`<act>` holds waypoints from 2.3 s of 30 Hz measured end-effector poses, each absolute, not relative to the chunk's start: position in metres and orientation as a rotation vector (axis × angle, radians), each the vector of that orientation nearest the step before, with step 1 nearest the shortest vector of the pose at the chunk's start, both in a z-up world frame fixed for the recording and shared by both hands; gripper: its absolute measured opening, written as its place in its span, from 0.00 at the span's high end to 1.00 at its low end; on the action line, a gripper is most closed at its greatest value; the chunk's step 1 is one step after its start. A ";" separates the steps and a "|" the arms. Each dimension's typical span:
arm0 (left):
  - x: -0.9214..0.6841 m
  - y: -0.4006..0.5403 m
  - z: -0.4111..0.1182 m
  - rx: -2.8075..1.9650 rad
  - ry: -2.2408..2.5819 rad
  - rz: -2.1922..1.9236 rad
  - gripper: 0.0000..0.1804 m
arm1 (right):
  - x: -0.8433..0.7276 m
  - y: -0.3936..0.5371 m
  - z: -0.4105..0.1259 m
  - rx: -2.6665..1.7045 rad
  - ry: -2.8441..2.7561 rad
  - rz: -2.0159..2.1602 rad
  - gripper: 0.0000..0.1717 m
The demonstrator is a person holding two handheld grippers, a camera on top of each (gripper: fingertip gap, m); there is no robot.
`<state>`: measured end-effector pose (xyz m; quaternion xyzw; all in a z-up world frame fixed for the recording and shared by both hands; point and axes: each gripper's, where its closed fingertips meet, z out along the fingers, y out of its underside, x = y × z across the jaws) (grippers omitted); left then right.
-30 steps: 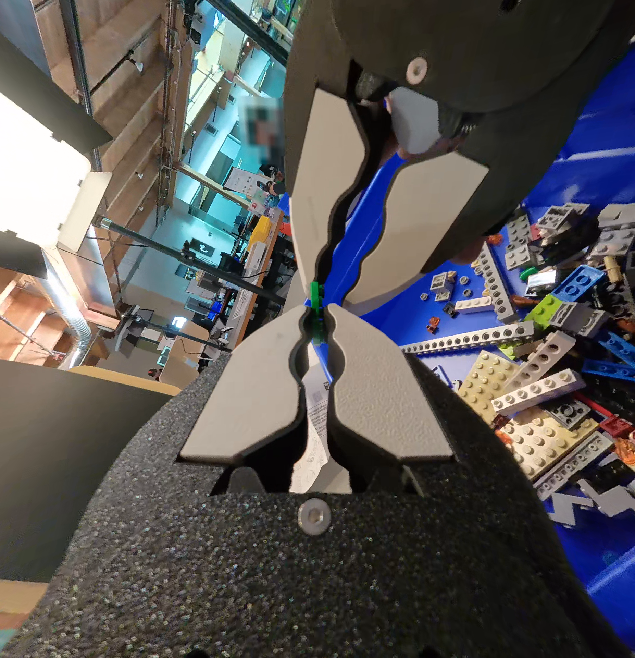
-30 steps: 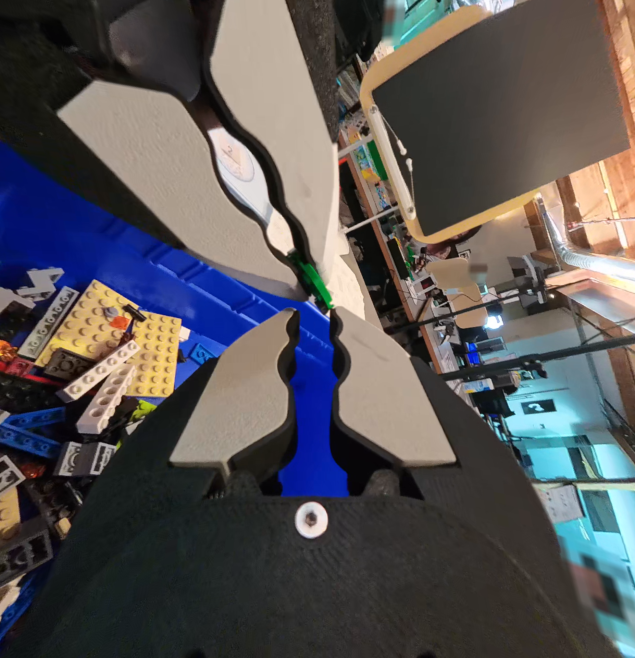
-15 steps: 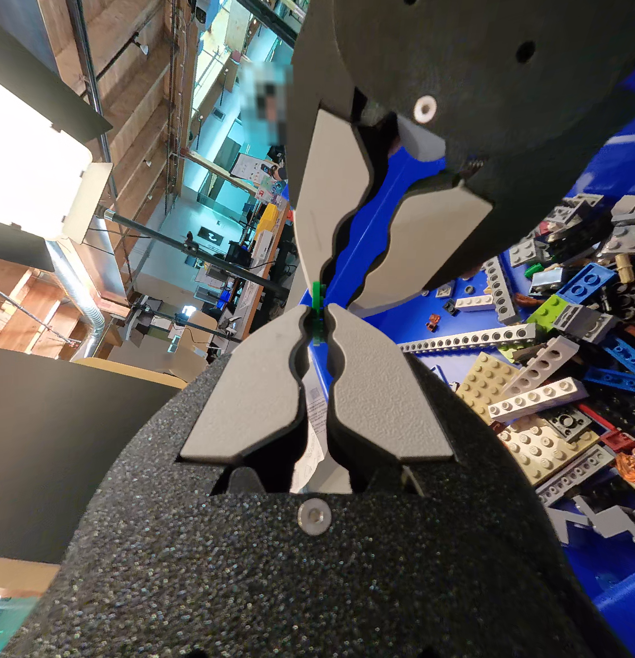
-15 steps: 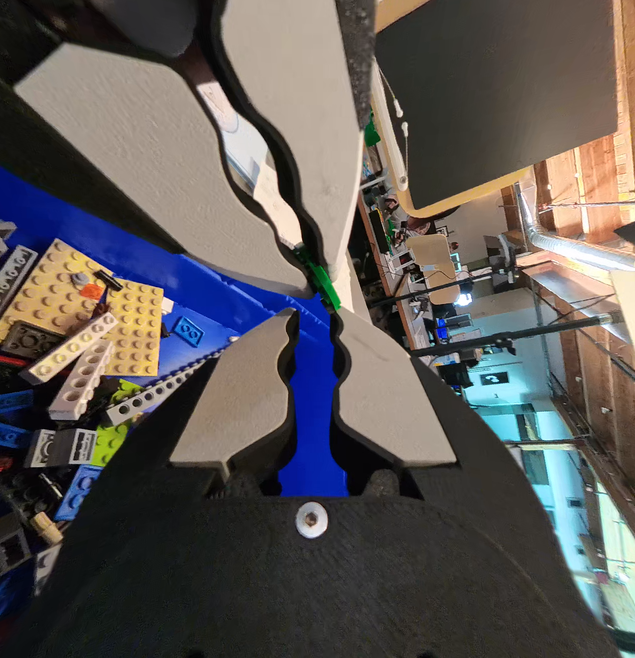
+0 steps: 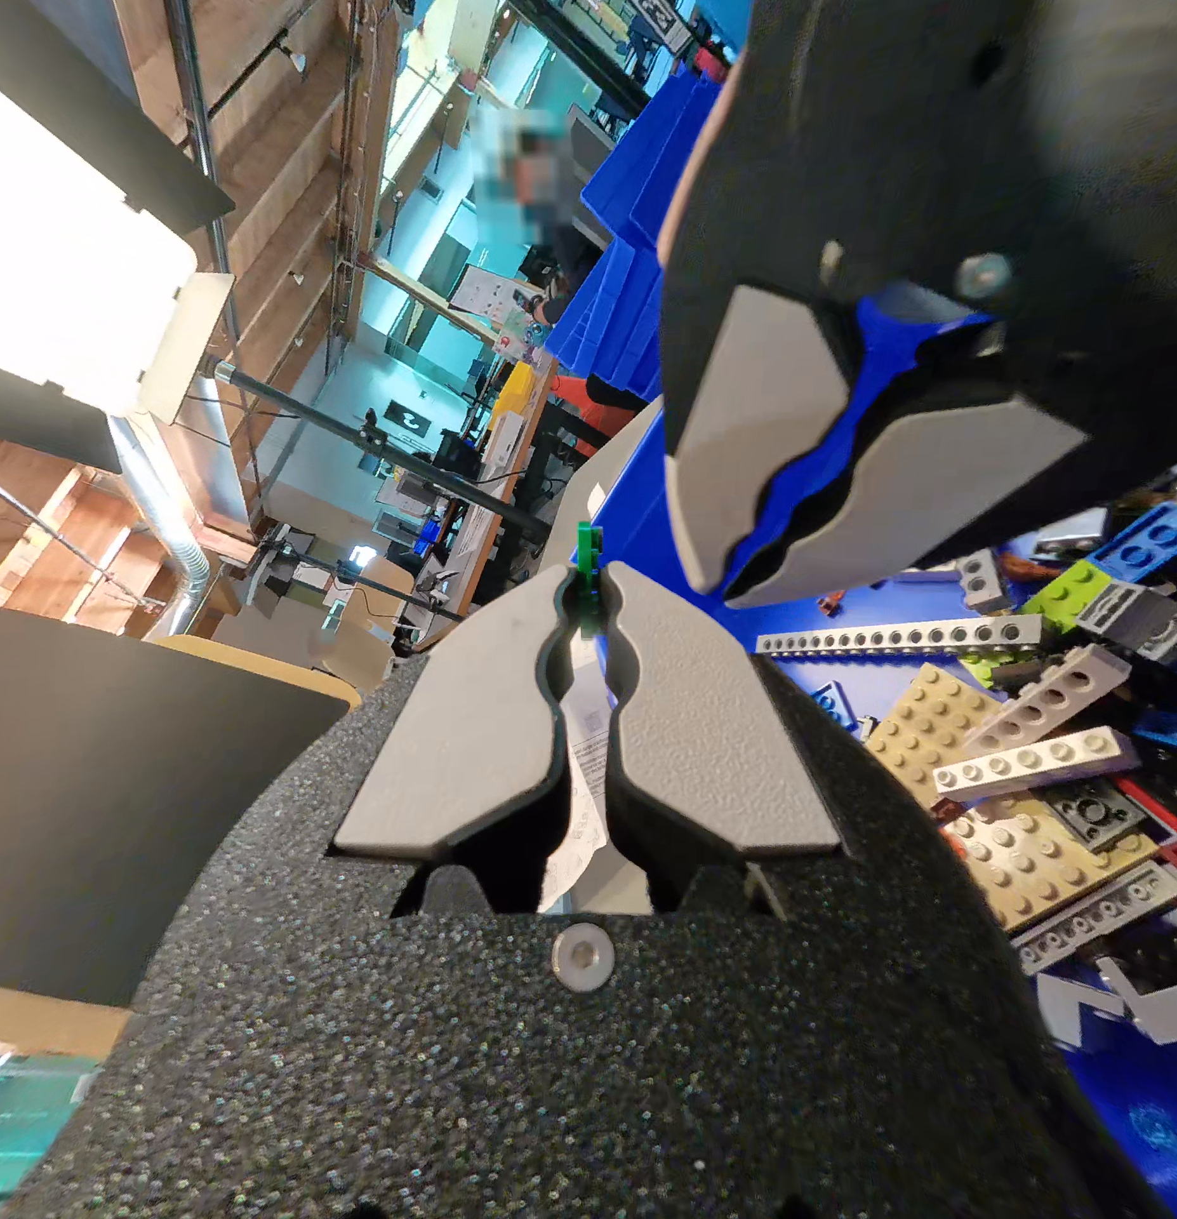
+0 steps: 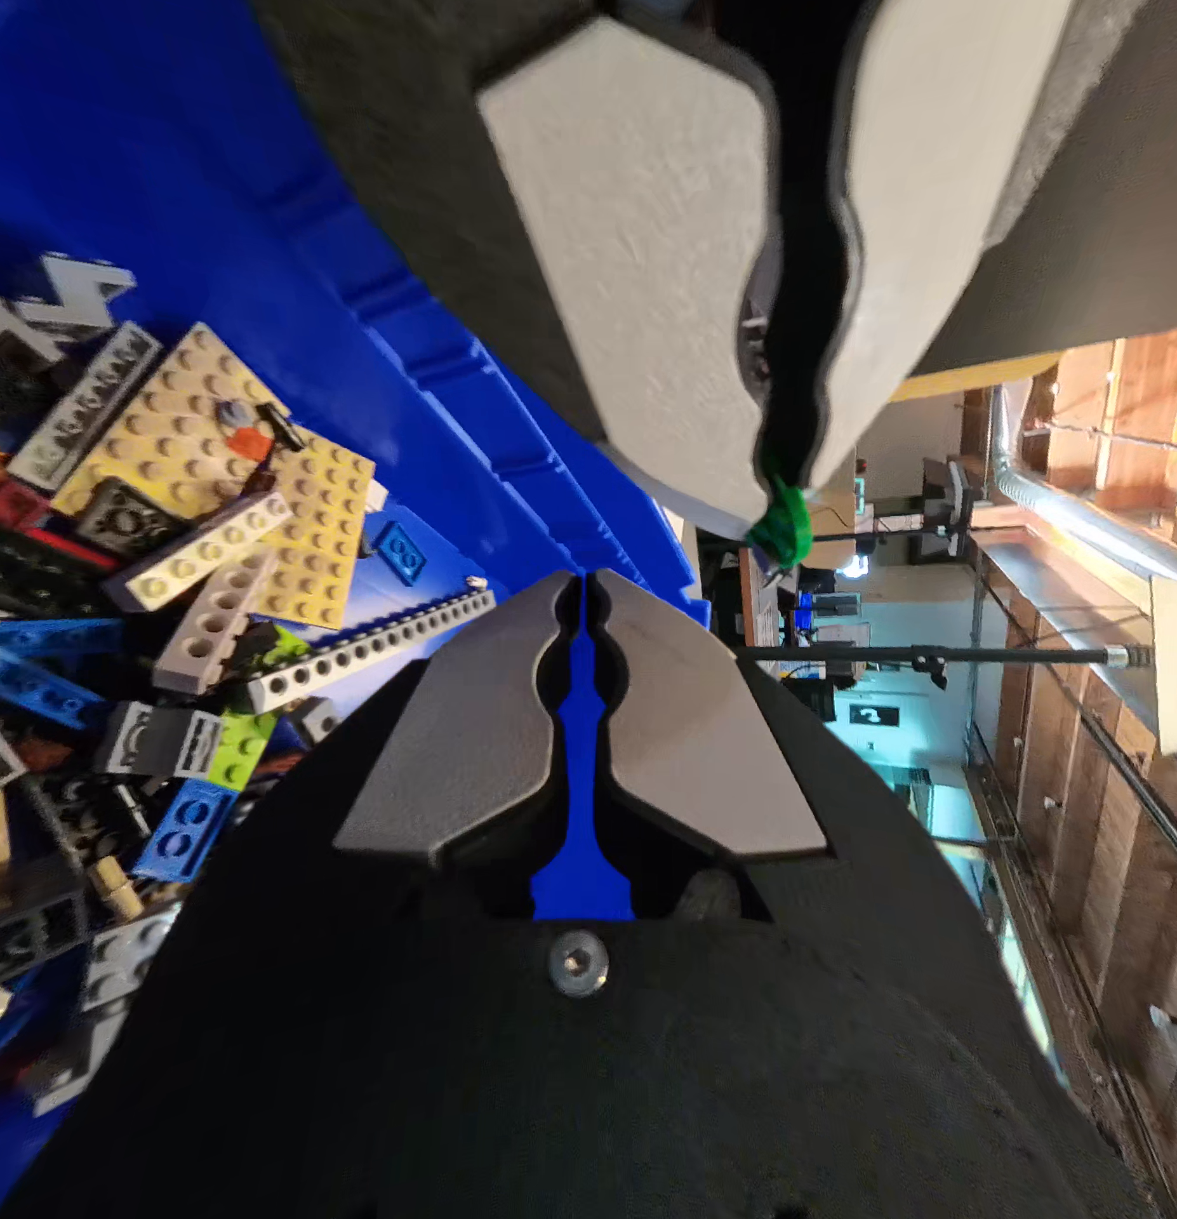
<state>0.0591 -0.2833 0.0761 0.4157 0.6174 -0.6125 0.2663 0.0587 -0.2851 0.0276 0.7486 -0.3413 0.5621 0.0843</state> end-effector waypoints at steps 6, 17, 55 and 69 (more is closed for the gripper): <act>0.055 -0.280 0.071 1.178 1.656 -1.637 0.98 | 0.056 -0.302 0.050 2.109 -1.169 1.824 0.89; 0.056 -0.281 0.068 1.140 1.623 -1.654 0.98 | 0.060 -0.288 0.039 2.182 -1.023 1.780 0.87; 0.051 -0.265 0.074 1.366 1.249 -1.547 0.97 | 0.059 -0.262 0.078 2.238 -0.642 1.973 0.97; 0.039 -0.249 0.084 1.457 1.340 -1.953 0.97 | 0.059 -0.255 0.078 2.473 -0.696 2.131 0.95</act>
